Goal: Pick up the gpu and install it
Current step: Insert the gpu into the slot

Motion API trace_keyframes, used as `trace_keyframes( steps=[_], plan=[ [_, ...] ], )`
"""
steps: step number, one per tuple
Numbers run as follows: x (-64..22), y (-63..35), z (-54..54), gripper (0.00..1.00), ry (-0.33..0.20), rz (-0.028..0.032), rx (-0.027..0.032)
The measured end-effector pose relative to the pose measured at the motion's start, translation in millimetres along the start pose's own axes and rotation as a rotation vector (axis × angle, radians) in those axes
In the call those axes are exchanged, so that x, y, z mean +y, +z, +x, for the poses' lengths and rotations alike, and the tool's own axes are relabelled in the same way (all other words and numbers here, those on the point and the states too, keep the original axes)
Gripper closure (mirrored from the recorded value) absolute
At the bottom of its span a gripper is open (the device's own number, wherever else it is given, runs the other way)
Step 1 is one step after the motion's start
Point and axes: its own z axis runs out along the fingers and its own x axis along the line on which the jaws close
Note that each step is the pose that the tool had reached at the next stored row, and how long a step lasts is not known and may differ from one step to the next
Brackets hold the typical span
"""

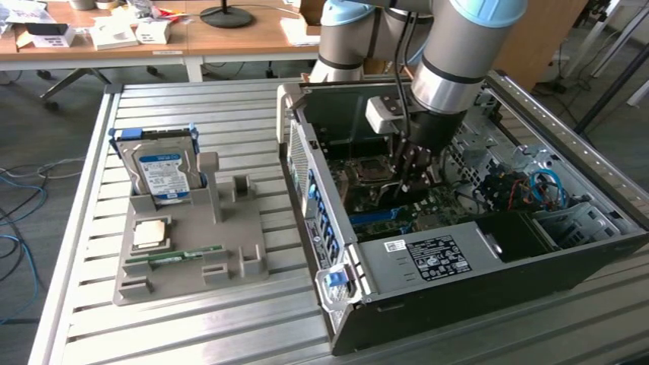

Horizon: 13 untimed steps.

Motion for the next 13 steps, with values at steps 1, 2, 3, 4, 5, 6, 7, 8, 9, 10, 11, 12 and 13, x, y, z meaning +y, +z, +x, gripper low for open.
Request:
trace_keyframes(
  steps=[1, 2, 3, 4, 5, 6, 7, 8, 9, 10, 11, 12, 13],
  plan=[
    [0.7, 0.0, 0.0, 0.73, 0.0, 0.0001, 0.0],
    [1.0, 0.0, 0.0, 0.73, 0.0, 0.0001, 0.0],
    [1.1, 0.0, 0.0, 0.73, 0.0, 0.0001, 0.0],
    [1.6, 0.0, 0.0, 0.73, 0.0, 0.0001, 0.0],
    [2.2, 0.0, 0.0, 0.73, 0.0, 0.0002, 0.0],
    [2.9, 0.1, 0.0, 0.73, 0.0, 0.0002, -0.0001],
    [3.4, 0.1, 0.0, 0.73, 0.0, 0.0002, 0.0],
    [3.8, 0.1, -0.1, 0.73, 0.0, 0.0003, -0.0001],
    [4.1, 0.1, -0.1, 0.73, 0.0, 0.0003, -0.0001],
    [4.3, 0.3, 0.0, 0.73, 0.0, 0.0004, 0.0],
    [4.3, 0.7, 0.1, 0.73, 0.0, 0.0009, -0.0001],
    [4.4, 1.2, 0.0, 0.73, 0.0, 0.0014, 0.0],
    [4.5, 1.6, 0.0, 0.73, 0.0, 0.0017, 0.0]
  ],
)
